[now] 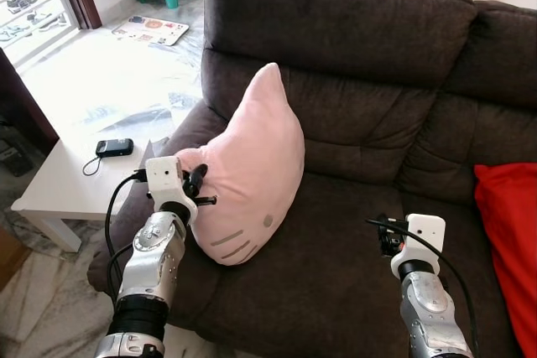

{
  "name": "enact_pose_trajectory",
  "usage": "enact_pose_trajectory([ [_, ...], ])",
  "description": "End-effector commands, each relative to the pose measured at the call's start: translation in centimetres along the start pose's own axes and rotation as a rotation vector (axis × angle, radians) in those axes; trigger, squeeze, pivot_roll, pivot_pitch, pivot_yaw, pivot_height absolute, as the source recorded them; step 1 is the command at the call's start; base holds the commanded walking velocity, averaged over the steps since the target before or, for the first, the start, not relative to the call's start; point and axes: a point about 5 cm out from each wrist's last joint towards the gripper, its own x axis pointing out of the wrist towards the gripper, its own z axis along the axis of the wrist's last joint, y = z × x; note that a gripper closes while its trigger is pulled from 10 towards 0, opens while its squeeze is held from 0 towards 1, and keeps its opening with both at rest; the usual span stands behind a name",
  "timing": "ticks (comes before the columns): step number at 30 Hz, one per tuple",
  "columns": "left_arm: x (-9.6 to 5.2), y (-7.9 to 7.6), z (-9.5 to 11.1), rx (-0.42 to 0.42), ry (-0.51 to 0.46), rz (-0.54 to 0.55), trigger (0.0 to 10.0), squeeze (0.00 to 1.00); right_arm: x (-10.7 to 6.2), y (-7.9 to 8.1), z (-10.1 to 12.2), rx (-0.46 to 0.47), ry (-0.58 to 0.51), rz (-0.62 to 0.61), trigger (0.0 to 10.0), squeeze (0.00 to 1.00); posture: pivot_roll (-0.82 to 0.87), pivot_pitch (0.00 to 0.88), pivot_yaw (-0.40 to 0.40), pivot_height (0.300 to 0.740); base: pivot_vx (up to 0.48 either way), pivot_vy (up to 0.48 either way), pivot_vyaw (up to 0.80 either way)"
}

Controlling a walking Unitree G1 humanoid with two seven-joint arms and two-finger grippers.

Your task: Move the pillow to the sofa from floor

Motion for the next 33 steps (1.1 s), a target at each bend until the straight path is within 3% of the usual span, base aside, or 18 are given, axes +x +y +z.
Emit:
enact_pose_trajectory([
  [1, 0.3, -0.3, 1.8, -0.022, -0.073, 0.002, 10.0, 1.0, 0.2, 0.1, 0.2, 0.007, -0.016, 0.001, 10.0, 0.0, -0.03, 0.08, -0.068, 0.74, 0.0, 0.0, 0.0],
  [12, 0.4, -1.3, 3.8, -0.094, -0.138, -0.009, 10.0, 1.0, 0.5, 0.5, 0.4, 0.002, -0.03, 0.02, 10.0, 0.0, -0.03, 0.083, -0.073, 0.74, 0.0, 0.0, 0.0],
  [20, -0.1, -2.0, 6.4, -0.086, -0.2, -0.03, 10.0, 1.0, 0.5, 0.6, 0.2, 0.005, -0.03, 0.025, 10.0, 0.0, -0.03, 0.087, -0.071, 0.74, 0.0, 0.0, 0.0],
  [25, -0.5, -2.7, 6.8, -0.087, -0.192, -0.056, 10.0, 1.0, 0.6, 0.7, 0.1, 0.006, -0.028, 0.03, 10.0, 0.0, -0.02, 0.086, -0.069, 0.74, 0.0, 0.0, 0.0],
  [27, -0.6, -2.6, 6.9, -0.079, -0.204, -0.056, 10.0, 0.94, 0.7, 0.7, 0.1, 0.007, -0.028, 0.03, 10.0, 0.0, -0.02, 0.086, -0.069, 0.74, 0.0, 0.0, 0.0],
  [28, -0.6, -2.5, 6.7, -0.011, -0.207, -0.054, 10.0, 0.0, 0.7, 0.7, 0.0, 0.008, -0.027, 0.031, 10.0, 0.0, -0.02, 0.085, -0.069, 0.74, 0.0, 0.0, 0.0],
  [30, -0.6, -2.4, 6.7, 0.019, -0.205, -0.053, 10.0, 0.0, 0.7, 0.7, 0.0, 0.008, -0.027, 0.031, 10.0, 0.0, -0.02, 0.085, -0.069, 0.74, 0.0, 0.0, 0.0],
  [33, -0.5, -2.5, 5.2, 0.242, -0.142, -0.105, 10.0, 0.0, 0.6, 0.9, 0.1, 0.007, -0.032, 0.033, 10.0, 0.0, -0.02, 0.085, -0.067, 0.74, 0.0, 0.0, 0.0],
])
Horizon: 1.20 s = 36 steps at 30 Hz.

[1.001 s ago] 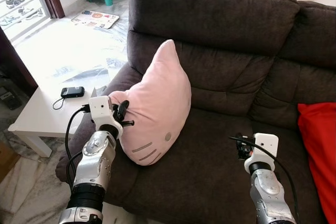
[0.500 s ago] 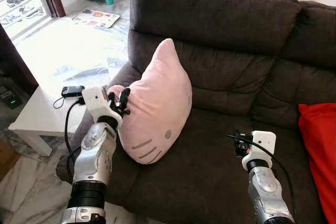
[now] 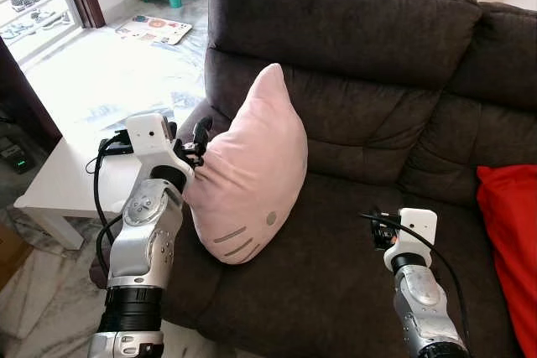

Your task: Move the pillow to the sofa from floor

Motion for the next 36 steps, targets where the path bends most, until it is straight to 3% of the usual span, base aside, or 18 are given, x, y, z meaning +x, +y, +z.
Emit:
enact_pose_trajectory([
  [1, -0.3, -0.9, -1.6, 0.147, 0.068, -0.102, 10.0, 0.0, -0.1, 0.1, 0.0, 0.005, -0.004, -0.001, 10.0, 0.0, -0.02, 0.086, -0.066, 0.74, 0.0, 0.0, 0.0],
  [3, -0.7, -1.3, -2.4, 0.191, 0.1, -0.177, 10.0, 0.0, -0.1, 0.0, -0.2, 0.003, 0.0, -0.002, 10.0, 0.0, -0.02, 0.088, -0.066, 0.74, 0.0, 0.0, 0.0],
  [6, -1.4, -2.0, -3.4, 0.173, 0.142, -0.293, 10.0, 0.0, 0.0, -0.2, -0.3, 0.001, 0.002, -0.005, 10.0, 0.0, -0.02, 0.089, -0.067, 0.74, 0.0, 0.0, 0.0],
  [12, -2.2, -2.1, -4.6, 0.12, 0.186, -0.33, 10.0, 0.0, 0.0, 0.1, -0.1, -0.004, -0.005, 0.001, 10.0, 0.0, -0.02, 0.089, -0.07, 0.74, 0.0, 0.0, 0.0],
  [16, -2.5, -2.3, -4.8, 0.184, 0.154, -0.339, 10.0, 0.0, 0.0, 0.3, 0.5, 0.018, -0.047, 0.01, 10.0, 0.0, -0.02, 0.088, -0.071, 0.74, 0.0, 0.0, 0.0],
  [18, -2.4, -1.9, -3.9, 0.33, 0.068, -0.261, 10.0, 0.0, 0.0, 0.4, 1.1, 0.04, -0.099, 0.016, 10.0, 0.0, -0.02, 0.088, -0.07, 0.74, 0.0, 0.0, 0.0],
  [19, -2.5, -1.4, -2.9, 0.405, -0.027, -0.158, 10.0, 0.0, -0.1, 0.3, 2.2, 0.065, -0.179, 0.012, 10.0, 0.0, -0.02, 0.086, -0.069, 0.74, 0.0, 0.0, 0.0],
  [22, -3.2, -0.4, -2.7, 0.402, -0.063, -0.031, 10.0, 0.0, -0.6, 0.2, 3.8, 0.111, -0.291, 0.017, 10.0, 0.0, -0.02, 0.082, -0.067, 0.74, 0.0, 0.0, 0.0],
  [28, -5.6, 1.5, -4.1, 0.416, -0.033, 0.105, 10.0, 0.0, -1.2, 0.2, 5.8, 0.107, -0.393, 0.063, 10.0, 0.0, -0.03, 0.07, -0.059, 0.74, 0.0, 0.0, 0.0],
  [36, -7.5, 2.8, -4.5, 0.383, -0.047, 0.218, 10.0, 0.0, -1.7, -0.6, 5.0, 0.092, -0.378, 0.063, 10.0, 0.0, -0.03, 0.032, -0.052, 0.74, 0.0, 0.0, 0.0],
])
